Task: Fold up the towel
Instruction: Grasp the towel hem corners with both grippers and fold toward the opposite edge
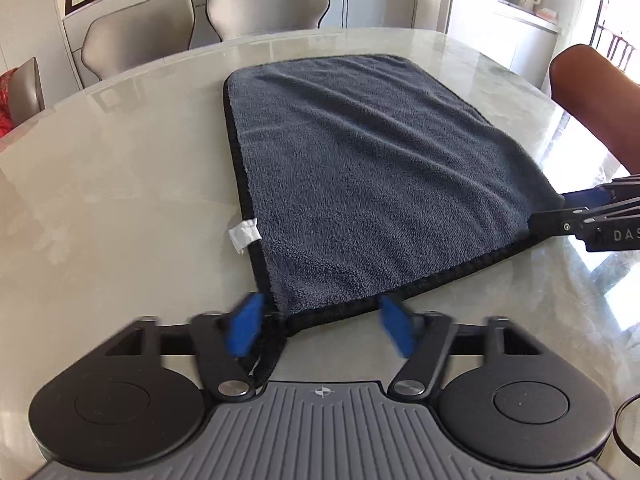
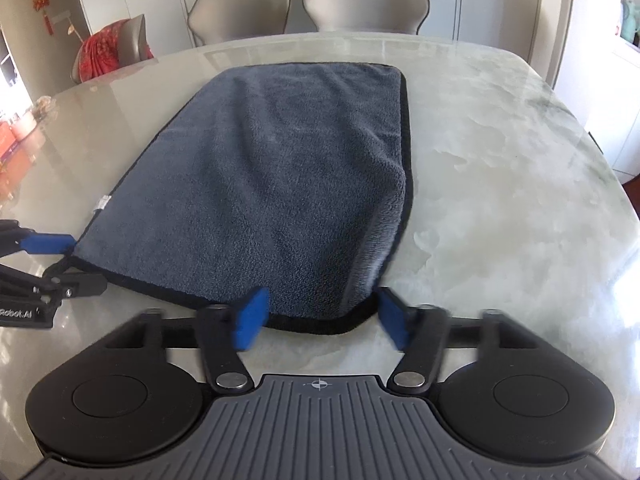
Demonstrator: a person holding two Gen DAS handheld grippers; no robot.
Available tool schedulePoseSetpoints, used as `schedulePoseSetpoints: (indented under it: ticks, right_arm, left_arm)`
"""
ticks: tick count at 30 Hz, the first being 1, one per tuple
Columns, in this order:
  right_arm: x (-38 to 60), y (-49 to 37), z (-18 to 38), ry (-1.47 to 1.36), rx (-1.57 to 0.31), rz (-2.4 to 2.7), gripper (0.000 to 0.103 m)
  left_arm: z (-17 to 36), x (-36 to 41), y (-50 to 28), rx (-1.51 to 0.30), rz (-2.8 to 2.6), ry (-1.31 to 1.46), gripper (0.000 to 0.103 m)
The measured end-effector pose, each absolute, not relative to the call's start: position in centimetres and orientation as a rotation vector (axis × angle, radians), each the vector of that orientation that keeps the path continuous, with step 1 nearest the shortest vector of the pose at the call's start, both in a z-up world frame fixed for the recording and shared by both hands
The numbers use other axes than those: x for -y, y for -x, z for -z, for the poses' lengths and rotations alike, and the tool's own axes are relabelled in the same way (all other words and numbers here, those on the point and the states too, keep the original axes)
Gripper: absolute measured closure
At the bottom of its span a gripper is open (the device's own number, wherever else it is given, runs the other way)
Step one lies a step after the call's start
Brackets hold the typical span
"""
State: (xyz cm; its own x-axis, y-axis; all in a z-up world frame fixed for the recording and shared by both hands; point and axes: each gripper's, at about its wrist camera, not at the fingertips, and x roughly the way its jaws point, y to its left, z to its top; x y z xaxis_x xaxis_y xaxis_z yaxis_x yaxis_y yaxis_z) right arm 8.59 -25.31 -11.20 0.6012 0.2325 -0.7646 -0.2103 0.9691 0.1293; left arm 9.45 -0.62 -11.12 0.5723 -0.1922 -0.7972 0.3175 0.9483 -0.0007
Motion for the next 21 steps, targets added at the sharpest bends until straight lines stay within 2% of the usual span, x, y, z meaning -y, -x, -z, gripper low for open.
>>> schedulePoseSetpoints:
  ticks: [1,8,21]
  right_arm:
    - [25.6,-8.7,11.2,-0.048,-0.892,-0.262,0.088]
    - [27.7,-8.6,9.8,-0.185,-0.84,-0.249,0.088]
    - [28.5,-14.3,5.0,-0.214,-0.65,-0.273,0.088]
  left_arm:
    - [11.0,0.7,-9.5,-0.917,0.312,-0.154,0.097]
    - [9.8,0.0,-10.3,-0.911,0.316,-0.084,0.097]
    - [4.5,1.2,-16.0,-0.735,0.32,-0.253,0.097]
